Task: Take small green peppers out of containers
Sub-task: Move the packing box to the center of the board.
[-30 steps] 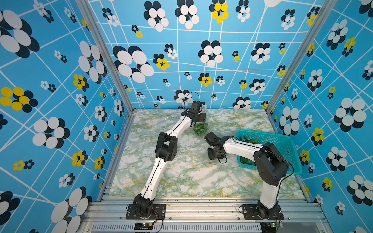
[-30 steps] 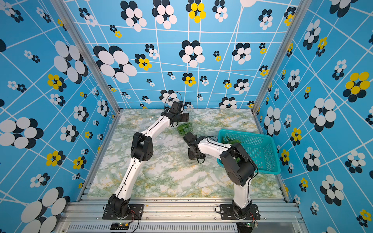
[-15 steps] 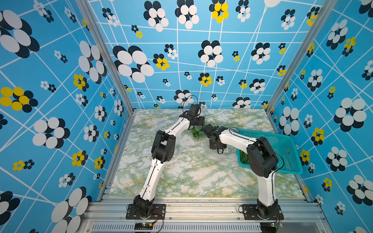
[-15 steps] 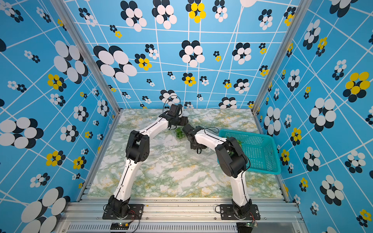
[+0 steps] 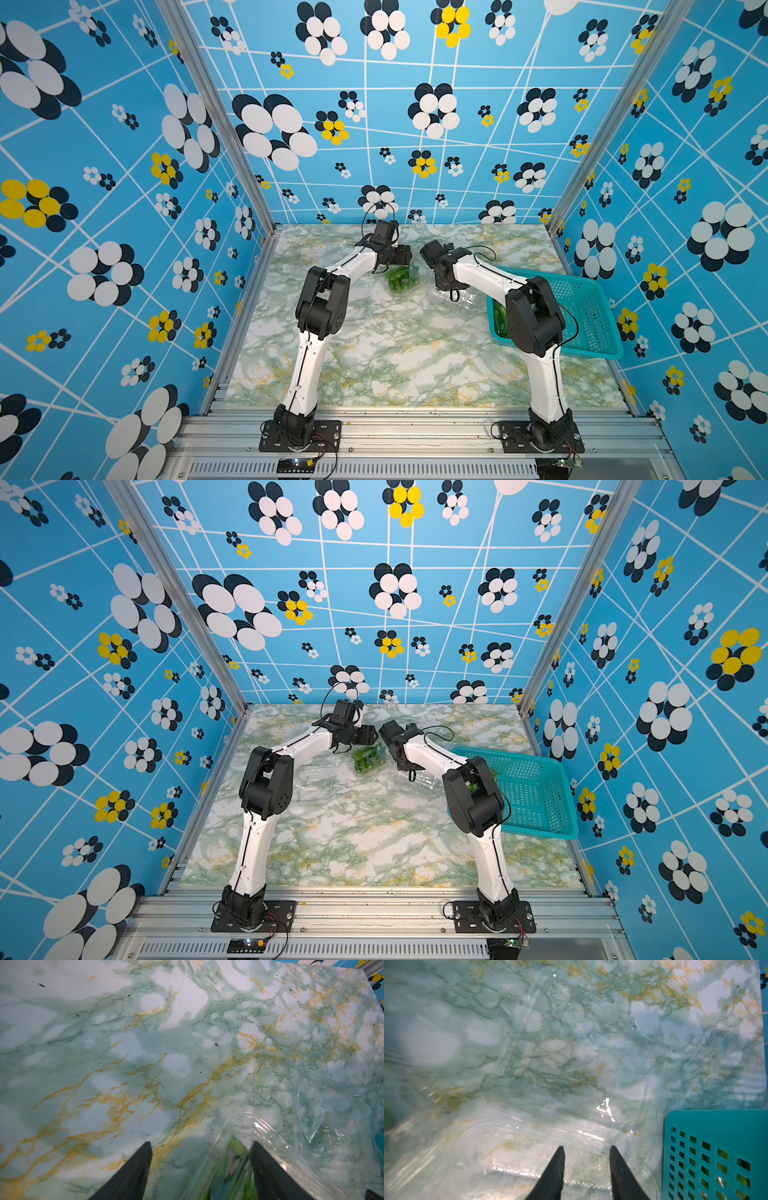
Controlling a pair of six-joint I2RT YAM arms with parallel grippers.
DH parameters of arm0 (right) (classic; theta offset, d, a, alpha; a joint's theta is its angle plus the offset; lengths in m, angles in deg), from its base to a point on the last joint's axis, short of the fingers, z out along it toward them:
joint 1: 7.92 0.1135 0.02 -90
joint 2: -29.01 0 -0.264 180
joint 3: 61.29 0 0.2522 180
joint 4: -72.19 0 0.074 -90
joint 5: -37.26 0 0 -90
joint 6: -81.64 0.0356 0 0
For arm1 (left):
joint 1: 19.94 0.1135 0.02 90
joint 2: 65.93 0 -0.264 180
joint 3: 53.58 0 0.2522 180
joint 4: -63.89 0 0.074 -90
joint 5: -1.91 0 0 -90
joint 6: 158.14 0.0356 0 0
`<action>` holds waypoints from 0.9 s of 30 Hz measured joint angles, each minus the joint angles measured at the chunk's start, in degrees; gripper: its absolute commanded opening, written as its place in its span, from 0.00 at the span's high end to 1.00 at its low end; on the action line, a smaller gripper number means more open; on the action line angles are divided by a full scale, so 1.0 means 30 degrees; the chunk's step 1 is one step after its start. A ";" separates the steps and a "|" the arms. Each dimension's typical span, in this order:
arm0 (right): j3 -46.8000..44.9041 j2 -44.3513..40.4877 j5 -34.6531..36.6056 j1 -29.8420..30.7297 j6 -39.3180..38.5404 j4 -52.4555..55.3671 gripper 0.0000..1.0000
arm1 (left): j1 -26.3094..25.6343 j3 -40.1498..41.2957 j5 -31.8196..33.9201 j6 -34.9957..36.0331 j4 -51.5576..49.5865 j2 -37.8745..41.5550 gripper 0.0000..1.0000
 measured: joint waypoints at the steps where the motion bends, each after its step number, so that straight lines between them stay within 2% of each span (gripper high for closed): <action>1: 0.0007 0.0000 0.0124 0.0051 0.0000 0.0000 0.62 | 0.0000 0.0262 -0.0095 0.0015 0.0007 0.0160 0.25; 5: 0.0896 0.0335 0.0590 0.0036 -0.0357 0.0248 0.61 | 0.0000 0.2004 -0.0561 0.0182 0.0350 0.1253 0.25; 11: 0.6535 0.3366 0.1042 -0.0561 -0.1610 0.0831 0.61 | 0.0036 0.3147 -0.1676 0.0546 0.0437 0.1880 0.28; 16: 0.9683 0.5042 0.1260 -0.1384 -0.2987 0.1137 0.61 | 0.0095 0.4022 -0.2324 0.0736 0.0612 0.2441 0.28; 22: 0.9850 0.4415 0.1413 -0.1705 -0.4656 0.0758 0.58 | 0.0175 0.4874 -0.2339 0.0954 0.0168 0.3475 0.27; 25: 0.9690 0.3359 0.0481 -0.1654 -0.4998 0.0765 0.58 | 0.0175 0.4874 -0.2222 0.1013 -0.0262 0.3942 0.26; 27: 0.8262 0.1559 -0.0692 -0.1610 -0.4991 0.0284 0.58 | 0.0182 0.4874 -0.2149 0.1013 -0.0503 0.4342 0.26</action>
